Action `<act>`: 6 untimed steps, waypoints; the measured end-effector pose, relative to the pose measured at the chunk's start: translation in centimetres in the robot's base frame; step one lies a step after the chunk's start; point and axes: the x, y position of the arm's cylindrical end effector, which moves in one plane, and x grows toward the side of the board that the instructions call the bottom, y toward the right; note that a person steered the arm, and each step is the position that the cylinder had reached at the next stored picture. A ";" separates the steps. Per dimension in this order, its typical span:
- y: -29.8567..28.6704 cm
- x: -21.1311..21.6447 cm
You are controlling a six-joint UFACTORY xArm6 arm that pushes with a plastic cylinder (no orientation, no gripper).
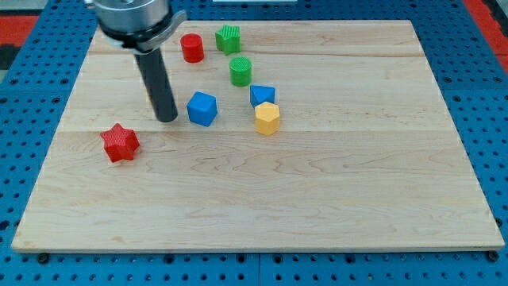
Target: Push the yellow heart into blue cube
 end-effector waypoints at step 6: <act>-9.0 -1.8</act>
